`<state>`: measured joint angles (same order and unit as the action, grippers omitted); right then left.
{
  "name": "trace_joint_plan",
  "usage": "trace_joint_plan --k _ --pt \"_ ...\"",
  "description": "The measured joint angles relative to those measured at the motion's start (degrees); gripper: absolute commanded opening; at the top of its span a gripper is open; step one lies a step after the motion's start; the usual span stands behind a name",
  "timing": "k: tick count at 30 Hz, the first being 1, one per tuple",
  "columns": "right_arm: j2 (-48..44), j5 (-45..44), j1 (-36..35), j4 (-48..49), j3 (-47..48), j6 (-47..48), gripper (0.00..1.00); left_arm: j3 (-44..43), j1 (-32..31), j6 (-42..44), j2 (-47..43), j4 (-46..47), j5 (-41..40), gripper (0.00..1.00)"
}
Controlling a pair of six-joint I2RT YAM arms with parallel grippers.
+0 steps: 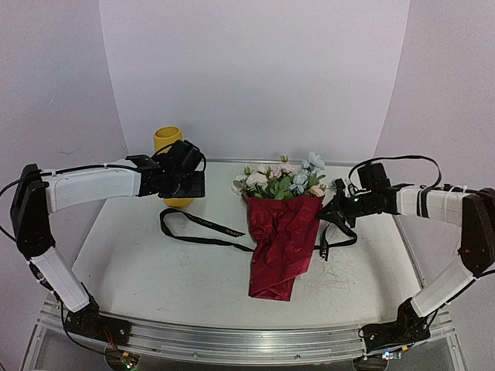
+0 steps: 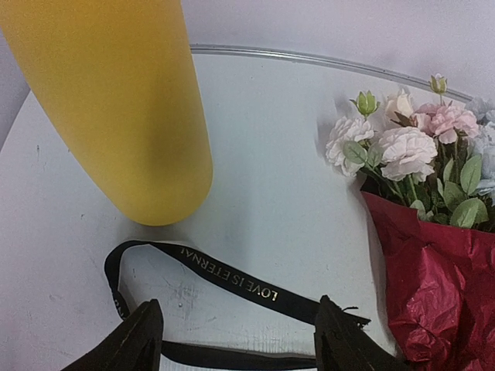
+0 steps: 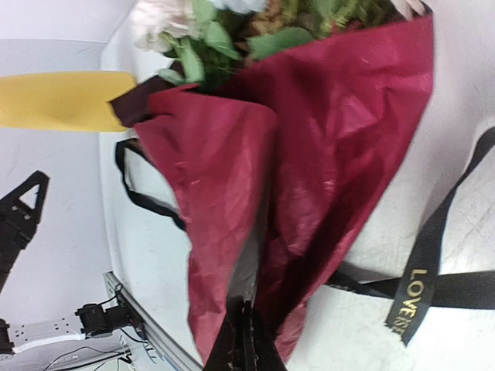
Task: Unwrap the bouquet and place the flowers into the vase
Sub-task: Unfold the wrapping paper at the center of the board.
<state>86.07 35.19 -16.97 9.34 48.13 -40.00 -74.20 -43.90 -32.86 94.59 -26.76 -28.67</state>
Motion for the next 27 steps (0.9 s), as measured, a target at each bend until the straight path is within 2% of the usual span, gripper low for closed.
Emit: trace_joint_plan --k 6,13,17,20,24,27 --pt "-1.32 0.19 -4.29 -0.87 4.36 -1.75 0.00 1.80 0.00 -0.37 -1.71 0.24 0.09 0.67" --pt "2.14 1.17 -15.61 0.96 19.02 -2.14 0.01 4.99 0.00 -1.78 -6.10 0.01 0.02 0.67" --pt "9.66 3.21 -20.49 2.60 30.08 -1.98 0.09 5.71 0.00 -1.73 -8.27 0.09 -0.04 0.67" --pt "15.40 4.79 -22.80 3.53 36.45 -1.90 0.21 5.71 0.04 -1.60 -8.88 0.18 0.00 0.67" --pt "19.22 5.95 -23.92 3.86 38.62 -1.87 0.37 6.01 0.11 -1.77 -9.69 0.20 -0.18 0.72" --pt "19.88 5.79 -23.94 3.27 38.50 -1.88 0.40 6.90 0.19 -3.17 -11.22 -0.11 -0.69 0.78"
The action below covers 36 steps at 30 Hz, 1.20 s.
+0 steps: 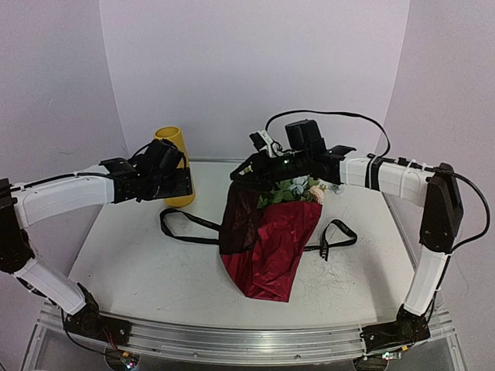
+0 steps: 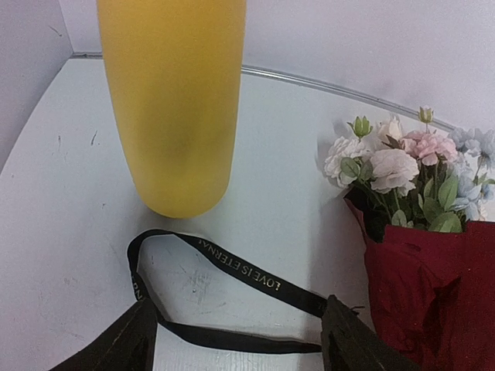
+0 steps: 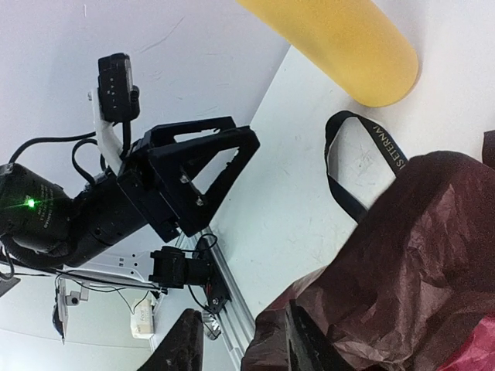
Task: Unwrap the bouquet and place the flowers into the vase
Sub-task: Unfold the wrapping paper at the center of the board.
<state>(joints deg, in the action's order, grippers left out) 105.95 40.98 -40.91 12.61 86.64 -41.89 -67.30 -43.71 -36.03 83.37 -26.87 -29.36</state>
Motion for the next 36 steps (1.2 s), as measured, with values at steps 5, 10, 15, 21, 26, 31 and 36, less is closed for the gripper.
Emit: trace_joint_plan --k 5,10,15,21,26,31,36 --pt "-0.09 -1.05 0.01 0.26 -0.58 0.31 0.43 0.45 1.01 -3.25 -2.73 0.16 2.73 0.87" --pt "-0.84 -3.66 0.07 -0.47 -3.16 1.45 0.41 0.42 1.54 -2.83 -3.82 3.97 14.02 0.90" --pt "-1.20 -5.30 0.11 -1.55 -4.54 1.78 0.37 0.36 1.49 -2.27 -3.99 9.73 27.46 0.90" --pt "-1.29 -5.88 0.11 -2.30 -5.47 1.79 0.38 0.40 1.49 -2.61 -5.40 16.24 38.65 0.91" --pt "-1.29 -6.45 0.11 -3.58 -5.47 2.49 0.32 0.75 1.52 -3.26 -5.71 19.99 44.41 0.90" --pt "-1.25 -7.13 0.11 -5.98 -5.46 3.15 0.28 -0.04 1.47 -3.14 -3.59 22.21 49.02 0.84" --pt "-0.96 -7.22 0.11 -6.88 -5.33 3.55 0.27 -4.03 1.41 -3.10 2.87 19.44 48.60 0.77"
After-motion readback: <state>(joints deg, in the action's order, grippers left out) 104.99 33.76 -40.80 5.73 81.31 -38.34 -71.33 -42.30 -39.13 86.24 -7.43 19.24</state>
